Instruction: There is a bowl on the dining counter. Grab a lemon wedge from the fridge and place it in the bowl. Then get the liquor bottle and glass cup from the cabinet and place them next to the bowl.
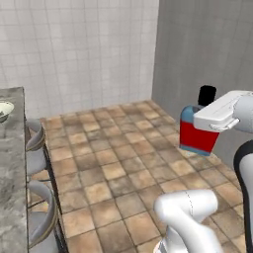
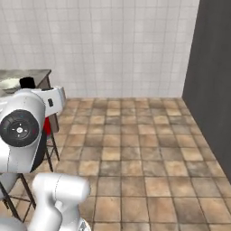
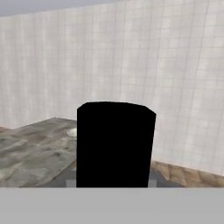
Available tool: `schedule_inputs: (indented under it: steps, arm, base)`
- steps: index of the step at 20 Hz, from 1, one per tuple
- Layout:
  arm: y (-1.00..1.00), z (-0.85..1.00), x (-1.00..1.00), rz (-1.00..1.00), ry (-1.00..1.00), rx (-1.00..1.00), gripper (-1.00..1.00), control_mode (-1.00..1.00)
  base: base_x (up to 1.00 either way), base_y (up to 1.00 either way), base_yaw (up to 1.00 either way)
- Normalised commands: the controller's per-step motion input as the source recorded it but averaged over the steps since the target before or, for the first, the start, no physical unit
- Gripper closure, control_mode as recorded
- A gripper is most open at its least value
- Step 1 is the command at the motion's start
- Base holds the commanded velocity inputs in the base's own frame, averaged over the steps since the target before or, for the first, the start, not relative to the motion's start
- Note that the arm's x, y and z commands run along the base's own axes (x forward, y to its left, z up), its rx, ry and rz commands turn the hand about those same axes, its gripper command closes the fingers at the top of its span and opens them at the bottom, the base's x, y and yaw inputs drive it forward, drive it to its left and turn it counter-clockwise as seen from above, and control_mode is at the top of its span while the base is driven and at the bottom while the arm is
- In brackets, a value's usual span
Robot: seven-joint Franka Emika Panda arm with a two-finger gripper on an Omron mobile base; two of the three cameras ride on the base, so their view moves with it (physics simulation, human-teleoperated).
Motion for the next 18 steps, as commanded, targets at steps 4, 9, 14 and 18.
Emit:
schedule_inputs:
  steps: [4, 9, 14, 18]
  arm:
    - [0.00, 0.00, 0.00, 0.00, 0.00, 0.00, 1.00, 1.00]
    - [0.00, 0.00, 0.00, 0.00, 0.00, 0.00, 1.00, 1.00]
    - [0.00, 0.00, 0.00, 0.00, 0.00, 0.00, 1.00, 1.00]
    - [0.00, 0.00, 0.00, 0.00, 0.00, 0.00, 1.00, 1.00]
  base:
    - [1.00, -0.07, 0.35]
    - [1.00, -0.03, 0.57]
    - [0.79, -0.14, 0.64]
    - [0.63, -0.28, 0.62]
